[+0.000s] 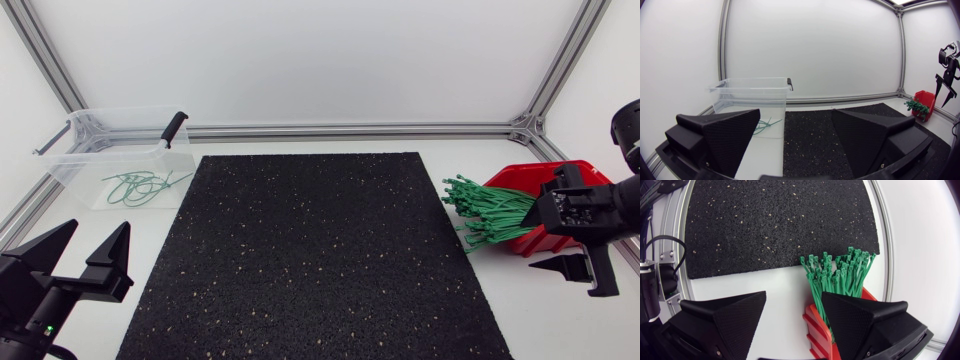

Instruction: Take a green cable tie from the red box, thread the tail through the head to close it, then place it in the transparent bin on the left.

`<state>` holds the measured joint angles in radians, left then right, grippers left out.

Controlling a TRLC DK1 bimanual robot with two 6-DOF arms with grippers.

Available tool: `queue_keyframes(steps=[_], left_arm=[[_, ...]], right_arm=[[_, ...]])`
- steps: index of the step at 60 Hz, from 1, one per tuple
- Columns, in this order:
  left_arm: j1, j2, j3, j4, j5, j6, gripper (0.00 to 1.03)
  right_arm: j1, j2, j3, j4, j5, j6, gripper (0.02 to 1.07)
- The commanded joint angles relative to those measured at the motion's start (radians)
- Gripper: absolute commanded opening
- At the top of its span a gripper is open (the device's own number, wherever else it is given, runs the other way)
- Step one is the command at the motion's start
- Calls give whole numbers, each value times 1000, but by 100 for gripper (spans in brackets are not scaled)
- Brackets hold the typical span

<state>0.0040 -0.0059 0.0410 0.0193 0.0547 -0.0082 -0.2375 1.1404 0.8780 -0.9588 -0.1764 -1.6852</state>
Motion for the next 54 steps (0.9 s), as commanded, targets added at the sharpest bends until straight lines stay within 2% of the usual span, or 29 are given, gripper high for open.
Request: queue_keyframes(steps=[1,11,29,35,40,54], left_arm=[[-7,7,-41,-13,7,-26,99],[-10,9,-41,-13,7,-26,99],[-12,12,-41,-13,7,-26,99],[-12,15,-41,-13,7,-26,99],[-13,17,-41,-13,7,-26,99],[-18,21,-41,-13,7,-26,99]], right_arm=[[-17,35,-33,19,8,-57,74],[-19,79,-50,69,22,-65,61],[15,167,-96,204,80,-45,61],[32,185,-96,227,80,-41,52],[41,191,-96,241,80,-34,48],[58,239,-116,313,101,-18,48]])
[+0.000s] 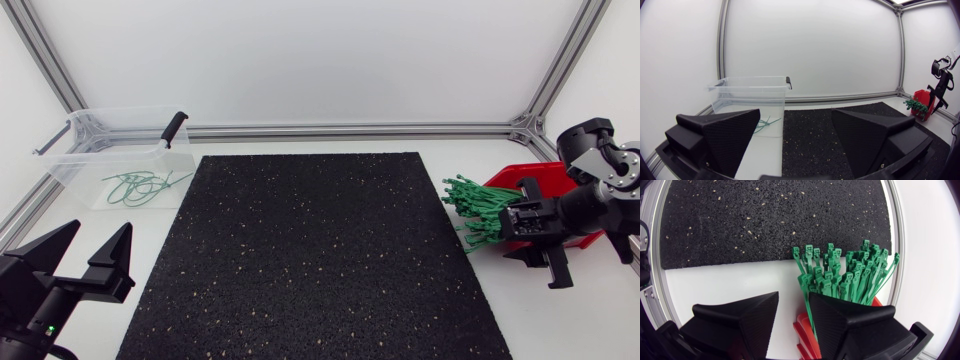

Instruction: Take a green cable tie from the red box, thread the tail through the head to close it, then place it in the transparent bin on the left.

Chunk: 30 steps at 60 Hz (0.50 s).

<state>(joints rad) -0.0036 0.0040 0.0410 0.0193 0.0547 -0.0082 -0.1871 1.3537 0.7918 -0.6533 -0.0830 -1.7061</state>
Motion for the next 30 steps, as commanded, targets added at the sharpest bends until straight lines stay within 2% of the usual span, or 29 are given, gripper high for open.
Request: queue_keyframes(steps=[1,6,16,30], left_arm=[[-12,11,-41,-13,7,-26,99],[-13,14,-41,-13,7,-26,99],[-19,17,-41,-13,7,-26,99],[-19,17,-41,-13,7,-26,99]], right_arm=[[8,25,-31,11,8,3,48],[9,22,-39,14,9,3,45],[9,16,-51,17,11,-1,25],[9,-7,-66,24,15,-7,25]])
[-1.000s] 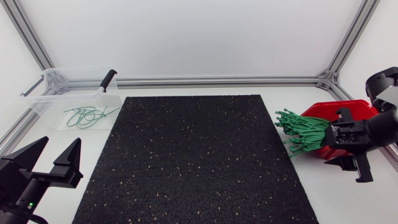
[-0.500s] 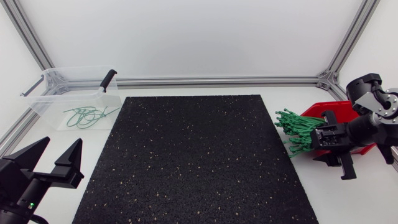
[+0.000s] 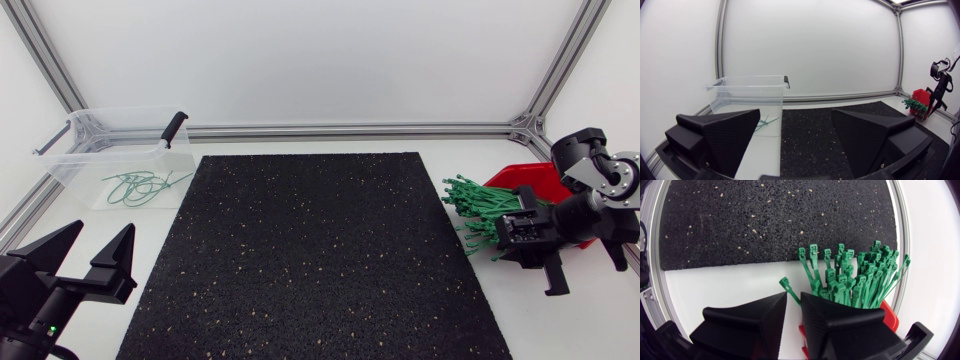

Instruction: Take a green cable tie from the red box, thread the tail through the head to close it, then place it in the transparent bin on the left.

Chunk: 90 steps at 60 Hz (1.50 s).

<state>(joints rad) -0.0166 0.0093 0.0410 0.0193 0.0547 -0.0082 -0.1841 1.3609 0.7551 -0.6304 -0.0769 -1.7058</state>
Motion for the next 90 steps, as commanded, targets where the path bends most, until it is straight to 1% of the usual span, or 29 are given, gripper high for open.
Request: queue_keyframes(steps=[1,3,6,13,15,19,21,22,38,47,52,58,69,80,90], left_arm=[[-6,12,-41,-13,7,-26,99],[-6,12,-41,-13,7,-26,99],[-6,12,-41,-13,7,-26,99],[-6,12,-41,-13,7,-26,99],[-6,14,-41,-13,7,-26,99],[-6,14,-41,-13,7,-26,99],[-6,12,-41,-13,7,-26,99],[-6,14,-41,-13,7,-26,99],[-5,18,-41,-13,7,-26,99],[-5,18,-41,-13,7,-26,99],[-6,18,-41,-13,7,-26,99],[-6,20,-41,-13,7,-26,99],[-6,20,-41,-15,7,-26,99],[-6,20,-41,-18,4,-26,99],[-6,20,-41,-16,4,-26,99]], right_arm=[[6,-14,-31,3,12,-8,25],[6,-16,-33,5,17,-8,25],[6,-22,-36,12,17,-15,20],[6,-42,-40,12,22,-20,20],[8,-51,-40,11,20,-23,17],[11,-72,-46,8,19,-37,14],[17,-83,-48,5,17,-40,8],[20,-89,-48,6,17,-38,8],[51,-163,-19,-57,-6,-5,8],[52,-223,73,-155,-87,35,8],[48,-261,138,-187,-146,92,8],[44,-283,225,-218,-189,195,8],[48,-348,336,-235,-277,324,8],[129,-401,418,-267,-281,472,8],[221,-424,489,-252,-268,660,8]])
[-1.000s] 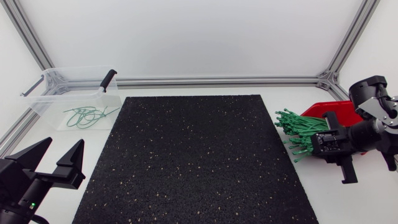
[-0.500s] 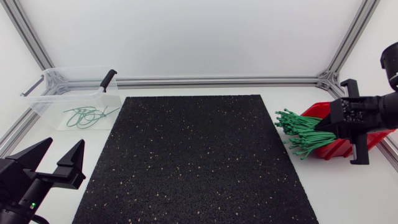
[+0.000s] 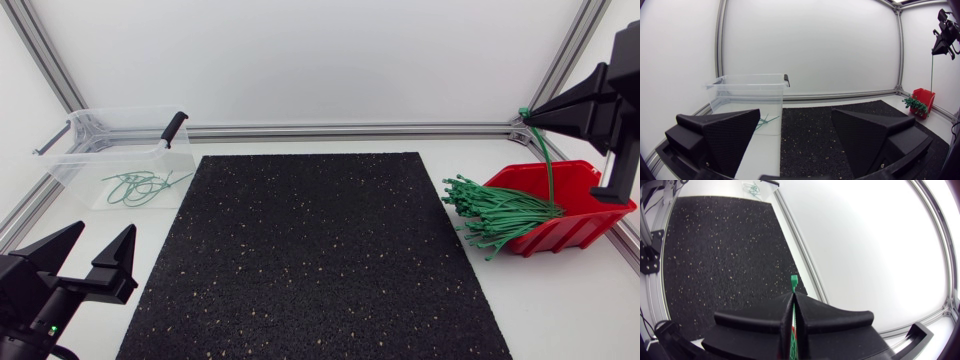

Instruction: Take a green cable tie from the red box, thread the tail through the head to close it, then place it in the transparent bin on the left.

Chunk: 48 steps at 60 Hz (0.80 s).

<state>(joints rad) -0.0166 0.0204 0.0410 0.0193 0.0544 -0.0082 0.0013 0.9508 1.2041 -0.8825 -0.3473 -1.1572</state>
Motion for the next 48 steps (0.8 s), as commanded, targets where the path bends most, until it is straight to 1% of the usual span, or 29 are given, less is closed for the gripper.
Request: queue_keyframes(steps=[1,5,16,20,26,30,37,41,43,46,48], left_arm=[[-6,9,-41,-16,4,-26,99],[-6,9,-41,-16,4,-26,99],[-8,9,-41,-18,4,-26,99],[-11,9,-41,-18,4,-26,99],[-11,9,-41,-18,4,-26,99],[-11,9,-41,-18,4,-26,99],[-11,9,-41,-18,2,-26,99],[-9,9,-41,-19,2,-26,99],[-9,9,-41,-19,2,-26,99],[-11,9,-41,-19,2,-26,99],[-11,9,-41,-19,2,-26,99]], right_arm=[[45,-15,43,4,4,126,8],[77,-35,43,25,11,175,8],[232,-58,63,4,82,320,8],[325,-57,57,-3,171,387,8],[543,-55,12,11,361,482,8],[640,-47,-3,16,416,531,8],[674,-4,0,5,416,631,8],[706,-3,-14,13,413,656,8],[726,3,-11,-1,395,674,8],[744,20,12,-58,312,735,8],[750,22,6,-46,309,737,8]])
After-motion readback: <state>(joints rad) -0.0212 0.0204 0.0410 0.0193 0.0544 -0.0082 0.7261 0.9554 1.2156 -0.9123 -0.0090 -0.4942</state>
